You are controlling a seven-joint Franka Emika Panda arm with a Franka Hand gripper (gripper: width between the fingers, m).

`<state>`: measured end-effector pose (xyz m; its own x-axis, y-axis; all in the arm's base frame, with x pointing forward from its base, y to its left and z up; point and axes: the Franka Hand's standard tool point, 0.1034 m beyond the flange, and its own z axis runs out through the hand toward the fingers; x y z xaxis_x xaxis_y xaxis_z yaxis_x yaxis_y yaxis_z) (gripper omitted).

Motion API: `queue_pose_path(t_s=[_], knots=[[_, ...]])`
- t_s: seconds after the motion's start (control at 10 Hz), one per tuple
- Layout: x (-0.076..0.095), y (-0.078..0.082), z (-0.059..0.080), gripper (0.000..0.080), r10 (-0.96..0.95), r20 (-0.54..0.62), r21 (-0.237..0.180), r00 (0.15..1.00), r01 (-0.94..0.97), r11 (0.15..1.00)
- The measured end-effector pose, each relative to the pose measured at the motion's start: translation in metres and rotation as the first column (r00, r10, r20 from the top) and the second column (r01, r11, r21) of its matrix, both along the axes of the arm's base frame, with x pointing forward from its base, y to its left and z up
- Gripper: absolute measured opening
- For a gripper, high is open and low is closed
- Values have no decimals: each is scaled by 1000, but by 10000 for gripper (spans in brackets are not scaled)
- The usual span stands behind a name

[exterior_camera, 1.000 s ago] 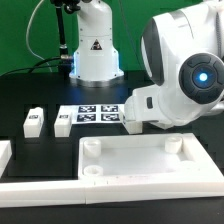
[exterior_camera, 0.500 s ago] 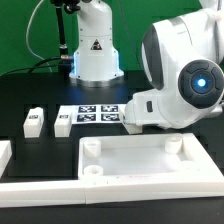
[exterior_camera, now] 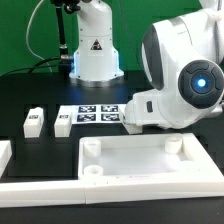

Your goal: Assemble desk

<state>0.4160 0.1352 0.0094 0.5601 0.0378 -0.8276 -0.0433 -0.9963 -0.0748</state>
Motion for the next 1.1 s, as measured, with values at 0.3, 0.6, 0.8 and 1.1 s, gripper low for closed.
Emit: queue_pose_path(t_s=[0.3, 0.6, 0.8, 1.1], knots=[[0, 0, 0, 288, 0, 0, 0, 1000, 0, 1000], [0, 0, 0, 288, 0, 0, 0, 1000, 0, 1000], [0, 0, 0, 288, 0, 0, 0, 1000, 0, 1000], [28, -6, 49, 288, 5, 15, 8, 1000, -5, 1000]])
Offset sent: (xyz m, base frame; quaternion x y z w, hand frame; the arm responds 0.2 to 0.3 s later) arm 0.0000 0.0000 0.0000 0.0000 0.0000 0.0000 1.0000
